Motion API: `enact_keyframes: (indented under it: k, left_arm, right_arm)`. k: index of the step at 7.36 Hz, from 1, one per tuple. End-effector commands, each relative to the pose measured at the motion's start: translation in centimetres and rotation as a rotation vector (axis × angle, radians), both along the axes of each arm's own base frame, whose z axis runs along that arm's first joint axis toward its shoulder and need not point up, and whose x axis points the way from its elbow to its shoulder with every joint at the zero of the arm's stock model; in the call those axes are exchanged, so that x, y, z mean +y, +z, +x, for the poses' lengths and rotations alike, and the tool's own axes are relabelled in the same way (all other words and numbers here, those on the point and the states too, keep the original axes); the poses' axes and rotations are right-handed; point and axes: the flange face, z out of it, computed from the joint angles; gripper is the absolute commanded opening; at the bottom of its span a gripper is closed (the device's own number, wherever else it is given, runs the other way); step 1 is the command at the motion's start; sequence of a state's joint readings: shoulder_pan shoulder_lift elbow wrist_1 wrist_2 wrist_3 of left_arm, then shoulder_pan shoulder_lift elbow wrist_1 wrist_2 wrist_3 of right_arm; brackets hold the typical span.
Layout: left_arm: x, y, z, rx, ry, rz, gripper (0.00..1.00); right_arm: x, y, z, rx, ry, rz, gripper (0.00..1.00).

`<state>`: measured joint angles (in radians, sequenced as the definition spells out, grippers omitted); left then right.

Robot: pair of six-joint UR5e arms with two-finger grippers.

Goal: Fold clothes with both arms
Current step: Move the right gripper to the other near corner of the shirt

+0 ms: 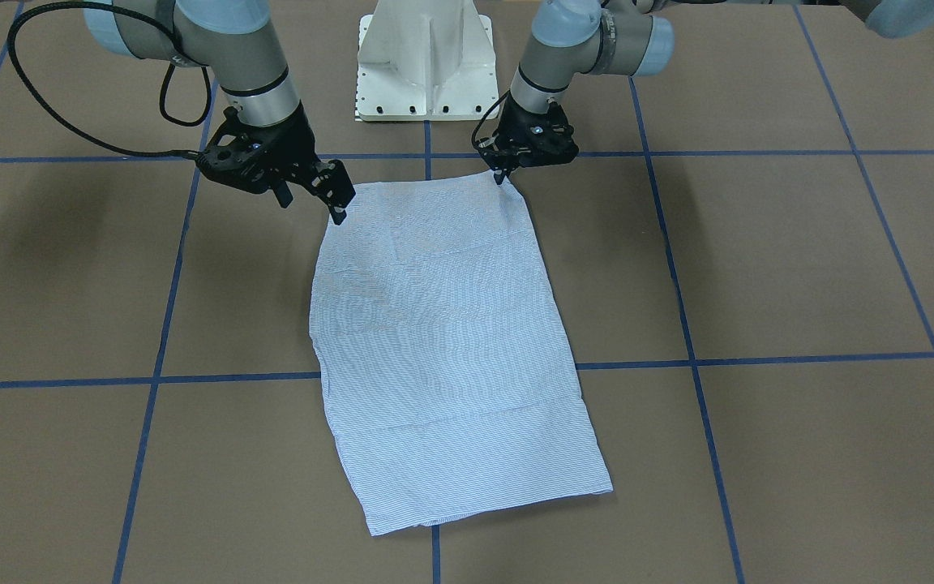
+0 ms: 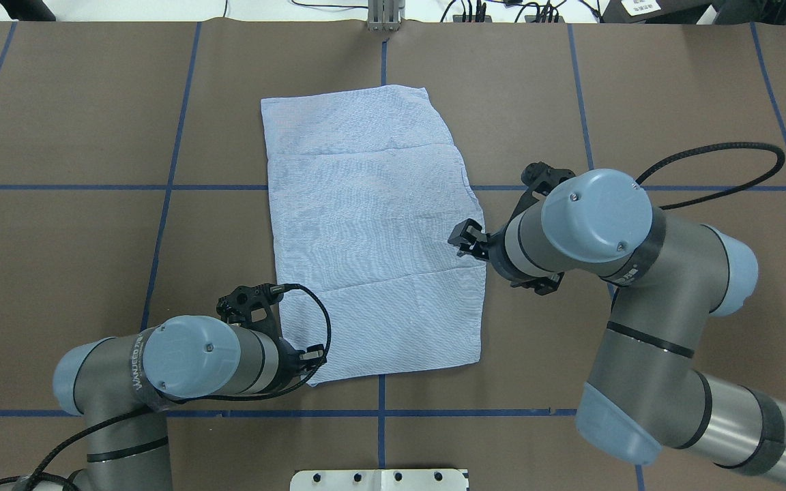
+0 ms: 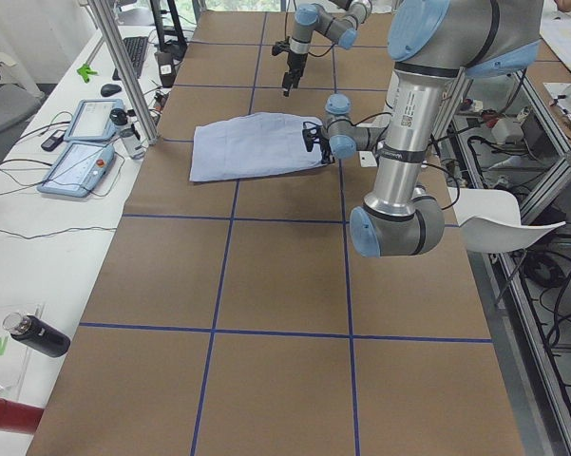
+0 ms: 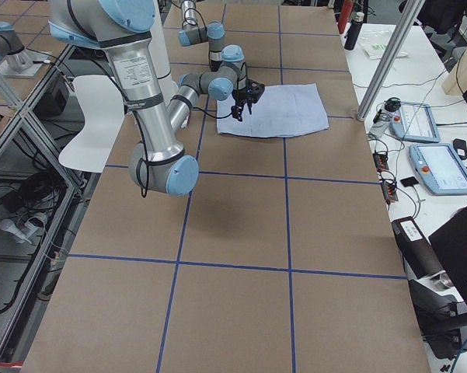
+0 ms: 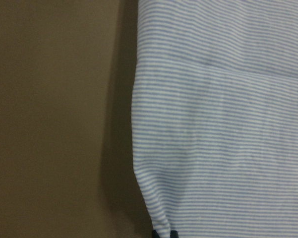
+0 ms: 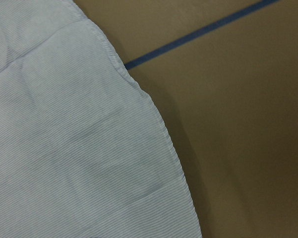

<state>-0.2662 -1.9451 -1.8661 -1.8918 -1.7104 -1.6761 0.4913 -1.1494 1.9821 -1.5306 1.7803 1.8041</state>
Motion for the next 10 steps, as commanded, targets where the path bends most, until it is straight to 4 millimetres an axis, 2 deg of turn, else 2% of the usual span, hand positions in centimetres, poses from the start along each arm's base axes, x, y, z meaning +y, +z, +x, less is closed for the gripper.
enact_keyframes:
  k: [1, 2, 4, 6, 8, 10]
  left_arm:
    - [0.0, 0.0, 0.0, 0.0, -0.001, 0.0, 0.0]
    - [0.0, -0.1, -0.1, 0.002, -0.001, 0.0, 0.0]
    - [0.0, -0.2, -0.1, 0.003, -0.001, 0.0, 0.0]
    - [-0.1, -0.1, -0.2, 0.003, -0.003, 0.0, 0.0]
    - [0.0, -0.2, -0.2, 0.005, -0.001, 0.001, 0.0]
    - [0.0, -0.1, -0.2, 0.003, -0.001, 0.0, 0.0]
  right_arm:
    - [5.1, 0.5, -4.6, -0.003, 0.107, -0.118, 0.98]
    - [7.1, 1.0, -6.4, 0.009, 0.133, -0.121, 1.0]
    - [9.1, 2.4, -8.7, 0.047, 0.143, -0.094, 1.0]
    - [8.5, 1.9, -11.9, 0.067, 0.175, -0.079, 0.97]
    - [8.5, 2.1, -12.2, 0.069, 0.188, -0.094, 0.91]
    - [9.4, 2.1, -12.7, 0.062, 0.201, -0.123, 0.9]
